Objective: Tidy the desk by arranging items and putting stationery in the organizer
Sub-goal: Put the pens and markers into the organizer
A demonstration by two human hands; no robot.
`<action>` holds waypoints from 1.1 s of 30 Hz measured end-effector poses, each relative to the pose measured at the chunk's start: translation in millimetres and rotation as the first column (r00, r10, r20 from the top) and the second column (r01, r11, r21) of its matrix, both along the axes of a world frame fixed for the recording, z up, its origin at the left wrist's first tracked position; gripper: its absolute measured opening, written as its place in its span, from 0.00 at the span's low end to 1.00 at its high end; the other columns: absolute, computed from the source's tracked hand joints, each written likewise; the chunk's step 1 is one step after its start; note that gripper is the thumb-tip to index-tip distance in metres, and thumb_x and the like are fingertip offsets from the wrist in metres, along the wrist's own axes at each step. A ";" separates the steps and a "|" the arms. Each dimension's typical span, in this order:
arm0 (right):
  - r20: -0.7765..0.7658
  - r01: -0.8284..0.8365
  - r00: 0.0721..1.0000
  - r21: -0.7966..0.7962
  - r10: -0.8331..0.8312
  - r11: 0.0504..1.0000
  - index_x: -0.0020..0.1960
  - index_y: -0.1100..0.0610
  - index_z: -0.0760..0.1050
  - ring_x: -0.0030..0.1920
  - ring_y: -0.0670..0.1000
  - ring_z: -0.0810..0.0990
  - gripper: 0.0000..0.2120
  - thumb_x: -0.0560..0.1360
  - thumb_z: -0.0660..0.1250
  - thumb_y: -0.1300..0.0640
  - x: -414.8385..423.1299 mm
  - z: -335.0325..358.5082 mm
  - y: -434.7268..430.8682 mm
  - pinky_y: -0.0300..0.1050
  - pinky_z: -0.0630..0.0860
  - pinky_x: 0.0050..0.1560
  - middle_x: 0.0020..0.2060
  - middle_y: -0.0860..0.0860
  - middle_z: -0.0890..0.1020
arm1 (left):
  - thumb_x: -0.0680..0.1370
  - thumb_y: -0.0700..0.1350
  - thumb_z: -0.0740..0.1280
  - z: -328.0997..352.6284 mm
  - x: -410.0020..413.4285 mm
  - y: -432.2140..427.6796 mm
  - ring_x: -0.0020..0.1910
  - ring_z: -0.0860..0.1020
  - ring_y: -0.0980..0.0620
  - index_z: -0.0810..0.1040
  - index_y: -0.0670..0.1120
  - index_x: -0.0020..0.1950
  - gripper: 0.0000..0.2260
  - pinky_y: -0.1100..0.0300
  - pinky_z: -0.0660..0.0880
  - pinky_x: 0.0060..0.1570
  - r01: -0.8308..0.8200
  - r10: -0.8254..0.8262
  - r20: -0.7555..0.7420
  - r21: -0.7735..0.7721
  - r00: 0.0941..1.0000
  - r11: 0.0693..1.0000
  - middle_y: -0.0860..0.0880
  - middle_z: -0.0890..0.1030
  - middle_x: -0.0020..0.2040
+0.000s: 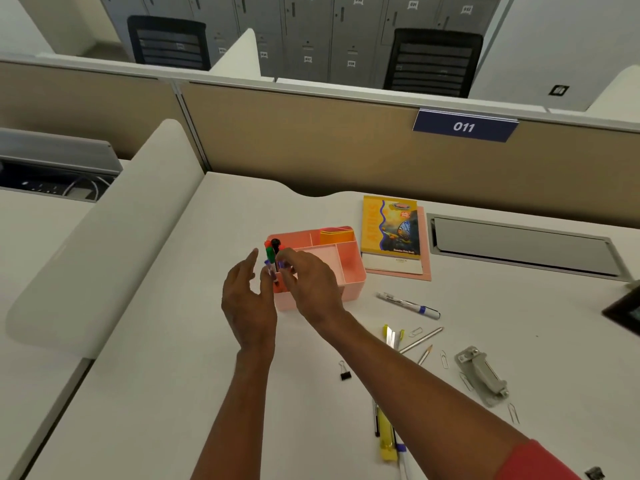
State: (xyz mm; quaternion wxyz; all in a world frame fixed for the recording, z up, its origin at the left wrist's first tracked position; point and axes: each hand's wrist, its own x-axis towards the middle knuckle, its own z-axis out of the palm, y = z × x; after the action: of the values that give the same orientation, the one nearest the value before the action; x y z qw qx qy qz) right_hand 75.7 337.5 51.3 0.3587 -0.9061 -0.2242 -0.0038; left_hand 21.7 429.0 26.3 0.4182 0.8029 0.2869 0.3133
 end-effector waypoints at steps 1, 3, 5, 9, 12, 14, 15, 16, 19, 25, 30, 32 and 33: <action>0.002 0.007 1.000 -0.058 -0.007 0.998 0.63 0.52 0.77 0.51 0.52 0.82 0.12 0.80 0.67 0.54 0.8 -2.4 1.6 0.46 0.80 0.58 0.55 0.51 0.84 | 0.79 0.46 0.70 -0.2 -0.9 0.8 0.58 0.80 0.49 0.76 0.52 0.69 0.19 0.48 0.81 0.55 -0.012 0.013 -0.011 0.024 1.000 1.000 0.49 0.80 0.64; 0.018 0.024 1.000 -0.138 -0.022 0.990 0.64 0.51 0.76 0.50 0.52 0.82 0.13 0.79 0.68 0.53 1.7 -7.1 4.2 0.45 0.79 0.57 0.55 0.52 0.84 | 0.79 0.44 0.70 0.2 -4.1 1.2 0.62 0.77 0.50 0.77 0.51 0.69 0.18 0.48 0.80 0.57 -0.019 0.021 -0.024 0.083 0.999 0.996 0.48 0.79 0.64; 0.034 0.036 0.999 -0.180 -0.031 0.983 0.65 0.50 0.75 0.50 0.52 0.82 0.14 0.79 0.67 0.53 1.5 -12.2 7.4 0.44 0.79 0.56 0.55 0.52 0.84 | 0.78 0.43 0.70 0.5 -8.5 1.7 0.64 0.75 0.52 0.76 0.51 0.69 0.19 0.51 0.78 0.60 -0.014 0.017 -0.024 0.111 1.000 0.994 0.49 0.78 0.65; 0.046 0.035 0.999 -0.180 -0.027 0.983 0.69 0.51 0.73 0.52 0.53 0.82 0.17 0.80 0.66 0.53 -1.0 -15.5 10.8 0.45 0.78 0.57 0.58 0.53 0.83 | 0.78 0.43 0.70 -1.0 -17.2 -0.3 0.66 0.72 0.52 0.76 0.52 0.69 0.19 0.54 0.76 0.60 -0.005 0.009 -0.035 0.116 0.999 0.993 0.49 0.75 0.68; 0.055 0.052 0.997 -0.105 -0.046 0.993 0.73 0.53 0.69 0.60 0.54 0.79 0.22 0.81 0.66 0.51 -7.1 -11.9 -0.4 0.48 0.75 0.61 0.64 0.54 0.80 | 0.77 0.46 0.70 -1.2 -21.6 -12.1 0.66 0.72 0.52 0.77 0.50 0.68 0.19 0.55 0.77 0.58 0.033 -0.029 -0.030 0.133 0.999 0.991 0.49 0.73 0.70; 0.027 0.127 0.992 0.002 -0.127 0.992 0.74 0.51 0.67 0.66 0.53 0.74 0.23 0.81 0.64 0.48 -14.2 -14.5 -16.1 0.48 0.73 0.65 0.68 0.51 0.76 | 0.77 0.49 0.69 -3.7 -22.7 -25.7 0.66 0.72 0.51 0.77 0.49 0.68 0.19 0.52 0.78 0.58 0.061 -0.056 -0.042 0.147 0.998 0.987 0.49 0.72 0.70; 0.022 0.170 0.985 0.048 -0.171 0.984 0.74 0.49 0.66 0.68 0.51 0.73 0.23 0.81 0.64 0.48 -19.1 -17.5 -26.5 0.49 0.72 0.67 0.69 0.49 0.75 | 0.77 0.49 0.70 -5.8 -22.6 -34.3 0.66 0.72 0.50 0.77 0.49 0.69 0.20 0.50 0.78 0.59 0.080 -0.073 -0.052 0.149 0.996 0.986 0.48 0.72 0.71; 0.022 0.207 0.978 0.076 -0.209 0.975 0.74 0.48 0.66 0.69 0.51 0.72 0.23 0.80 0.65 0.49 -24.3 -22.2 -38.6 0.49 0.72 0.68 0.70 0.48 0.74 | 0.77 0.48 0.71 -8.5 -22.6 -44.3 0.68 0.71 0.49 0.76 0.49 0.70 0.21 0.50 0.77 0.61 0.110 -0.103 -0.056 0.157 0.993 0.981 0.48 0.71 0.71; 0.003 0.288 0.957 0.104 -0.289 0.952 0.74 0.47 0.65 0.69 0.50 0.71 0.24 0.80 0.65 0.47 -38.6 -41.3 -83.2 0.49 0.72 0.69 0.70 0.48 0.73 | 0.76 0.44 0.73 -16.4 -24.2 -79.1 0.70 0.69 0.48 0.75 0.50 0.71 0.23 0.55 0.69 0.67 0.253 -0.248 -0.051 0.201 0.968 0.946 0.47 0.71 0.71; -0.060 0.420 0.903 -0.090 -0.426 0.903 0.74 0.47 0.65 0.70 0.51 0.70 0.25 0.79 0.67 0.53 -31.0 -76.8 -187.5 0.52 0.72 0.69 0.70 0.48 0.72 | 0.79 0.44 0.69 -37.8 -24.4 -145.5 0.68 0.69 0.55 0.73 0.55 0.72 0.22 0.65 0.66 0.65 0.512 -0.495 -0.178 0.060 0.850 0.857 0.52 0.69 0.70; -0.169 0.370 0.886 -0.299 -0.431 0.879 0.75 0.49 0.65 0.72 0.53 0.69 0.28 0.78 0.69 0.57 -4.5 -96.2 -240.9 0.49 0.66 0.72 0.72 0.51 0.70 | 0.81 0.47 0.66 -55.9 -18.5 -177.4 0.71 0.64 0.60 0.71 0.58 0.73 0.21 0.73 0.57 0.64 0.652 -0.637 -0.326 -0.076 0.699 0.754 0.54 0.65 0.74; -0.186 0.340 0.892 -0.326 -0.412 0.882 0.73 0.49 0.69 0.70 0.53 0.70 0.25 0.78 0.69 0.57 3.4 -100.4 -247.9 0.47 0.66 0.71 0.71 0.51 0.72 | 0.80 0.48 0.66 -63.9 -14.2 -184.4 0.73 0.64 0.54 0.71 0.57 0.73 0.20 0.64 0.61 0.68 0.674 -0.654 -0.378 -0.099 0.655 0.732 0.52 0.65 0.75; -0.168 0.329 0.901 -0.338 -0.400 0.882 0.71 0.50 0.71 0.69 0.52 0.71 0.23 0.78 0.69 0.58 6.9 -101.7 -249.6 0.46 0.67 0.69 0.69 0.51 0.74 | 0.80 0.48 0.67 -67.5 -12.0 -187.0 0.73 0.64 0.52 0.71 0.57 0.73 0.21 0.60 0.63 0.70 0.682 -0.653 -0.404 -0.092 0.641 0.725 0.52 0.66 0.75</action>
State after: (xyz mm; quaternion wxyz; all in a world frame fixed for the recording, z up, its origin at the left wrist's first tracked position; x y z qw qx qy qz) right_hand 82.6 88.0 -50.4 0.2328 -0.9701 -0.0028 0.0690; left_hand 9.7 242.0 -41.2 0.4063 0.9124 0.0400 -0.0286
